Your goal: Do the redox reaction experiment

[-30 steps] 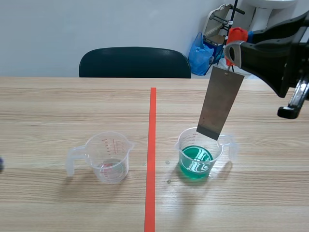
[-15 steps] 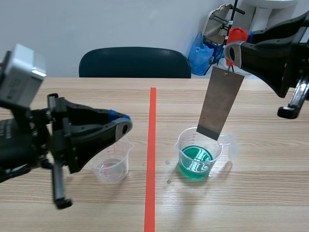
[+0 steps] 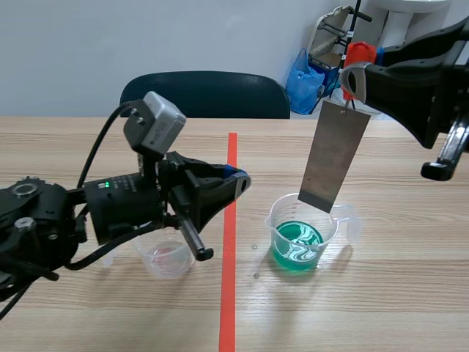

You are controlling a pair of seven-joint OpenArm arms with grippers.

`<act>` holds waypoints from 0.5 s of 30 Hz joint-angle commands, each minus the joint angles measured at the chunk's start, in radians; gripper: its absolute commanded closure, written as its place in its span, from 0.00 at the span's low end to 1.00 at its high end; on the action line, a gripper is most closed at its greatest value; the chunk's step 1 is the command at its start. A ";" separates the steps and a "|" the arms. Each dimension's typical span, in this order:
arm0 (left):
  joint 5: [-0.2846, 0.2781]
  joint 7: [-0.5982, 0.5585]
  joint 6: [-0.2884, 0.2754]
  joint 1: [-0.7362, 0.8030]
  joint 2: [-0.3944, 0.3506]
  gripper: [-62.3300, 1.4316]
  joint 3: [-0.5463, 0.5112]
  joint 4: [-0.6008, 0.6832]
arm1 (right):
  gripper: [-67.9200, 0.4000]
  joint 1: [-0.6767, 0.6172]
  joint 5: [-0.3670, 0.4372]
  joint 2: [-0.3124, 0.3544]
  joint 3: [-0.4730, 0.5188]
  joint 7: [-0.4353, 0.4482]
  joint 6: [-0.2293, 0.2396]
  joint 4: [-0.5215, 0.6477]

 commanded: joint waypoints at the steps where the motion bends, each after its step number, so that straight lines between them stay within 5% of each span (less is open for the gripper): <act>1: -0.009 -0.006 -0.003 -0.016 0.021 0.95 0.010 0.023 | 0.98 0.011 0.007 0.003 0.008 0.012 0.000 0.014; 15: 0.003 0.025 0.011 -0.029 0.114 0.95 0.027 0.019 | 0.98 0.012 0.007 0.003 0.008 0.011 0.000 0.014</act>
